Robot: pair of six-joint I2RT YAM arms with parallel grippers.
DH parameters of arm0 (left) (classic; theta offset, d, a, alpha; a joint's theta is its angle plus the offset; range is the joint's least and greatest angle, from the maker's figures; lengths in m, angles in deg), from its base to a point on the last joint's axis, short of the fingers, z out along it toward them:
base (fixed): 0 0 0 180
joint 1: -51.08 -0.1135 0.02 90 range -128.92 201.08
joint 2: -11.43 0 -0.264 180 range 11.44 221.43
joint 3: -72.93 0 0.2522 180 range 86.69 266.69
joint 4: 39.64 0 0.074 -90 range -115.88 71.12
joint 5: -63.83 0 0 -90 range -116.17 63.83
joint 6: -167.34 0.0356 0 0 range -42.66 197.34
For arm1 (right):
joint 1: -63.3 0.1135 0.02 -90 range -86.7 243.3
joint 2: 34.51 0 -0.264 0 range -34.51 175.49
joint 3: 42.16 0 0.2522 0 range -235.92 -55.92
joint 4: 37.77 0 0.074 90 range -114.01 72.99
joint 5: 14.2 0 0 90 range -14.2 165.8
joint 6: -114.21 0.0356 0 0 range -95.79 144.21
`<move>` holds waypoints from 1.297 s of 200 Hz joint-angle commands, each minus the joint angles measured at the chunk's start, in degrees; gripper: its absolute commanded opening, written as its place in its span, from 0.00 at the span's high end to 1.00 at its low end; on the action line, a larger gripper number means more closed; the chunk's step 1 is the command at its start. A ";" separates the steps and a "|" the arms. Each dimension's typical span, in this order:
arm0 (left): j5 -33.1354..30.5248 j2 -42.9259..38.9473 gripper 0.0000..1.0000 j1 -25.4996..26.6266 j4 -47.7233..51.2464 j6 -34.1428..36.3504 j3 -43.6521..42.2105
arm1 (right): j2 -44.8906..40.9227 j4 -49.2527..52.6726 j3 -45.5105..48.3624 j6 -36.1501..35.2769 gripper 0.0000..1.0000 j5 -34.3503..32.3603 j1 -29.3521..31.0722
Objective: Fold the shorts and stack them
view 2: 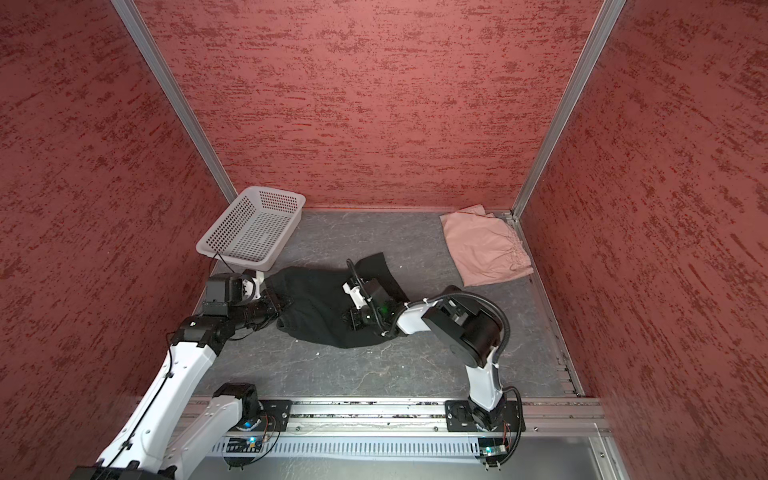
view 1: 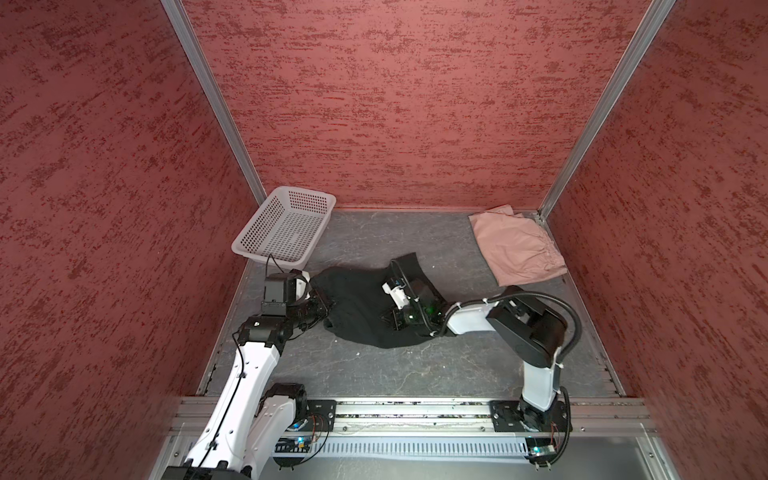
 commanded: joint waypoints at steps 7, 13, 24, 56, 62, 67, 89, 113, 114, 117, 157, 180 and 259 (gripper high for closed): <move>-0.46 -1.57 0.99 -1.70 5.45 2.69 4.11 | 4.87 -4.76 -6.62 3.04 1.00 6.70 3.19; -0.98 -1.71 0.99 -2.20 6.68 3.20 4.70 | 5.54 -4.62 -7.80 3.06 1.00 7.12 3.76; -1.44 -1.48 0.99 -3.36 8.57 4.02 5.41 | 5.63 -3.30 -9.19 2.08 1.00 6.78 4.23; -2.48 1.10 0.99 -5.37 12.60 5.73 6.53 | -0.12 -1.59 -8.47 -0.48 1.00 2.87 0.61; -3.20 1.79 1.00 -5.36 13.42 6.15 7.05 | -0.69 -1.36 -8.69 -0.80 1.00 2.93 -0.19; -3.69 2.36 1.00 -5.36 14.07 6.44 7.62 | -0.76 -1.30 -9.05 -0.93 1.00 2.88 -0.94; -5.72 4.06 1.00 -5.36 17.42 7.54 10.68 | 1.88 -1.77 -11.86 -0.54 1.00 3.22 -2.78; -7.76 4.25 1.00 -5.36 19.97 7.92 13.00 | 9.27 0.04 -19.99 0.99 1.00 4.36 -2.72; -7.79 4.21 1.00 -5.36 20.02 7.88 13.04 | 9.62 0.25 -20.40 1.04 1.00 4.40 -2.69; -7.94 4.22 1.00 -5.41 20.18 7.86 13.19 | 10.62 0.78 -21.66 1.22 1.00 4.74 -2.65; -7.72 4.94 1.00 -5.54 20.05 7.52 14.11 | 19.62 2.48 -31.94 2.87 1.00 6.10 -1.06; -8.02 5.97 1.00 -5.54 19.89 8.00 15.55 | 24.12 7.25 -38.62 0.92 1.00 4.08 0.44; -10.53 9.14 1.00 -5.56 21.17 10.80 18.73 | 5.20 7.98 -22.40 -0.21 0.74 -6.74 -6.23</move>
